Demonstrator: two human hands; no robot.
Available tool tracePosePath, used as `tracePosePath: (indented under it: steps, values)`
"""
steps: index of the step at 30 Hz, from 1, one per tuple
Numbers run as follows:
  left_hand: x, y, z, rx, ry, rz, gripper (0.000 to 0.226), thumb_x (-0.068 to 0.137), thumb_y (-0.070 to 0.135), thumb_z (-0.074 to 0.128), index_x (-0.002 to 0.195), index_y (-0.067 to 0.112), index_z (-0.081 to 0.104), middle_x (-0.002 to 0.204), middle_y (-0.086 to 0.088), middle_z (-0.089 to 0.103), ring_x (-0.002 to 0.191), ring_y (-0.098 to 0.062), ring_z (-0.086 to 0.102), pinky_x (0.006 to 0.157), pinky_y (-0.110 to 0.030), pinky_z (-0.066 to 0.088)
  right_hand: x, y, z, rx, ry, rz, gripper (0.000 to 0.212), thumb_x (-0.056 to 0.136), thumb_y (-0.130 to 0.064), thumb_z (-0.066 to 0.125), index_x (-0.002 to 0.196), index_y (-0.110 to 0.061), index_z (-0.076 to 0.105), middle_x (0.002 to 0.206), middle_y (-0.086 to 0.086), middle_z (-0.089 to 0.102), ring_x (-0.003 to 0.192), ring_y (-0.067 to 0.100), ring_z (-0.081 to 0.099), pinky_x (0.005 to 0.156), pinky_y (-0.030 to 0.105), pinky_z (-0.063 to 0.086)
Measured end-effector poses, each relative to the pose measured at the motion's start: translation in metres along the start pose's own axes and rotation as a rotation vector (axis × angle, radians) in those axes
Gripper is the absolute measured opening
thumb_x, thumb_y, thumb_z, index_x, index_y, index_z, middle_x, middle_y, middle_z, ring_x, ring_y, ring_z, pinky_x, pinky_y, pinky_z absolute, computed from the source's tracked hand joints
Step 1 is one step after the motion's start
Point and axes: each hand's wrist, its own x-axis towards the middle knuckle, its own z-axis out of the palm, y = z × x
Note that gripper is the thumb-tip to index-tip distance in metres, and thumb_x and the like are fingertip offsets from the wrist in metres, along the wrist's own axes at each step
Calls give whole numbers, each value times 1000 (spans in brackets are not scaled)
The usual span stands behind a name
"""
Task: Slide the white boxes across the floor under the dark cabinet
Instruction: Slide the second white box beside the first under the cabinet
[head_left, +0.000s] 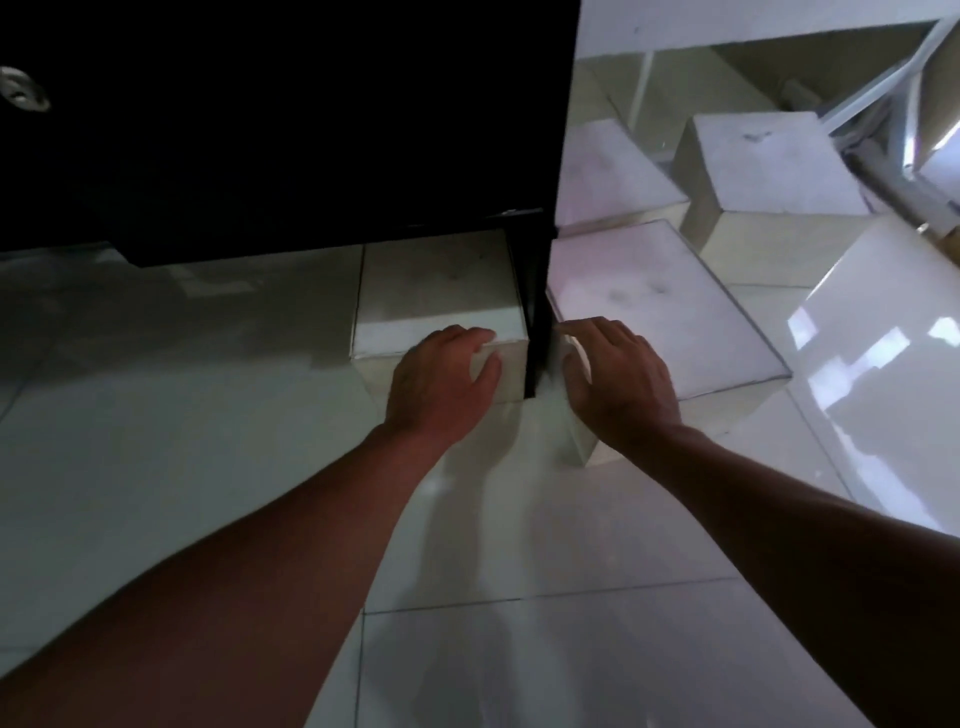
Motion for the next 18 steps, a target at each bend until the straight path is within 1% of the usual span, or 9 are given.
tracePosePath:
  steps: [3, 6, 10, 13, 15, 18]
  values:
    - [-1, 45, 5, -6, -10, 7, 33, 94, 38, 52, 118, 21, 67, 105, 3, 69, 100, -18, 61, 83, -31, 48, -6, 16, -34, 5, 50, 18, 26, 93, -16, 56, 119, -13, 62, 113, 5, 66, 102, 26, 60, 83, 39, 46]
    - [4, 80, 12, -14, -3, -18, 32, 94, 38, 53, 118, 22, 67, 105, 2, 68, 100, -19, 61, 82, -31, 48, -8, 32, -63, 17, 61, 42, 28, 94, -18, 56, 120, -14, 62, 116, 5, 66, 104, 26, 60, 83, 38, 45]
    - [18, 128, 29, -27, -18, -66, 35, 94, 42, 51, 123, 25, 63, 116, 5, 65, 109, -17, 58, 88, -30, 45, -11, 66, -100, 18, 49, 85, 32, 96, -24, 53, 127, -15, 58, 124, 5, 63, 109, 24, 58, 86, 36, 44]
    - [25, 149, 43, -32, -16, -153, 38, 94, 42, 51, 127, 24, 59, 124, 3, 61, 117, -20, 54, 94, -33, 44, -10, 86, -114, 40, 29, 128, 36, 97, -28, 53, 131, -16, 55, 129, 5, 61, 114, 24, 56, 88, 36, 43]
    - [31, 158, 58, -45, -24, -230, 43, 94, 42, 50, 132, 22, 55, 133, 0, 56, 125, -21, 48, 98, -34, 40, -10, 103, -116, 32, 17, 140, 40, 97, -32, 53, 133, -16, 53, 131, 6, 58, 116, 25, 54, 89, 36, 42]
    - [38, 158, 79, -8, -40, -313, 52, 93, 45, 50, 139, 20, 48, 145, -4, 43, 132, -24, 41, 103, -38, 38, -11, 128, -105, 21, -35, 207, 51, 96, -40, 52, 140, -15, 45, 141, 8, 51, 125, 27, 48, 96, 42, 43]
